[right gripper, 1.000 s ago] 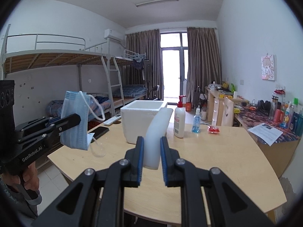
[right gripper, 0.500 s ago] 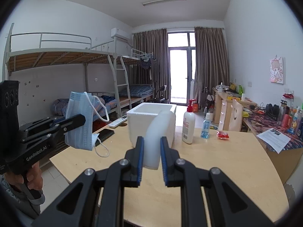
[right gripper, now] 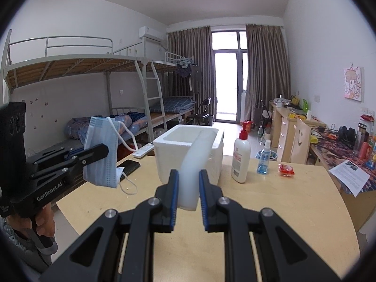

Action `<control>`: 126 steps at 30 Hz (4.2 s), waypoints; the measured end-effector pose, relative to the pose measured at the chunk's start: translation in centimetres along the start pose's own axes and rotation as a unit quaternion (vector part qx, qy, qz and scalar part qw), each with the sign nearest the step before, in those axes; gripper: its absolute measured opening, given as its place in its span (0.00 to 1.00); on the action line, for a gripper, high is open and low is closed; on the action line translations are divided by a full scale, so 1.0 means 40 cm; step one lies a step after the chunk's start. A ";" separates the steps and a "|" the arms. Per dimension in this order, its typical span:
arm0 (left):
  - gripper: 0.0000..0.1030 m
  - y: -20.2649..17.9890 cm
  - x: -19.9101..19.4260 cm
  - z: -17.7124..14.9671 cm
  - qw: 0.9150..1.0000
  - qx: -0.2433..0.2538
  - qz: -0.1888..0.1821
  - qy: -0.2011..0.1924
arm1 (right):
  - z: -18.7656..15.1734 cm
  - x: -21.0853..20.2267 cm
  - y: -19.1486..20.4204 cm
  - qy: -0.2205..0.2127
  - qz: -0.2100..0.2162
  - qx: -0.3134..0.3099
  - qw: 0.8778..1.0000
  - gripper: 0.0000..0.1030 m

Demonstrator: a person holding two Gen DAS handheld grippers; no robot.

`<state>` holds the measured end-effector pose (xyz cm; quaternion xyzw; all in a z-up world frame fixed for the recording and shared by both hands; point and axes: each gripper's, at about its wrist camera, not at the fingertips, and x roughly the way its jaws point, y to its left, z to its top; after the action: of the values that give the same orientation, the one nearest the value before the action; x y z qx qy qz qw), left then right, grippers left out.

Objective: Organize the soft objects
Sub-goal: 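Carry the white stick and blue mask up over the foam box with both tools, then lower the white stick into the foam box and open the right tool, then lower the blue mask into the foam box and open the left tool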

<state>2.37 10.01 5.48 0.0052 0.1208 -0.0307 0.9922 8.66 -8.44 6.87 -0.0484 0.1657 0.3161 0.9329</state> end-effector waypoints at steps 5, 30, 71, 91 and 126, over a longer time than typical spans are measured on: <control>0.09 0.007 0.022 0.010 1.000 -0.003 0.006 0.001 | 0.019 0.027 0.004 0.009 0.005 -0.003 1.000 0.20; 0.09 0.079 0.126 0.052 0.999 -0.015 0.035 0.016 | 0.118 0.195 -0.004 0.047 0.029 -0.018 0.998 0.20; 0.09 0.184 0.259 0.035 0.995 -0.049 0.065 0.053 | 0.190 0.536 -0.003 0.126 0.041 -0.046 0.990 0.20; 0.09 0.176 0.258 0.054 0.994 -0.054 0.077 0.051 | 0.191 0.509 -0.010 0.115 0.040 -0.040 0.992 0.70; 0.09 0.081 0.339 0.163 0.998 0.005 0.061 0.006 | 0.183 0.381 -0.135 0.080 -0.021 -0.015 0.996 0.78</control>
<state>17.27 12.30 8.57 0.0178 0.1258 0.0295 0.9915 25.32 -2.57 8.51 -0.0910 0.2339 0.2937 0.9224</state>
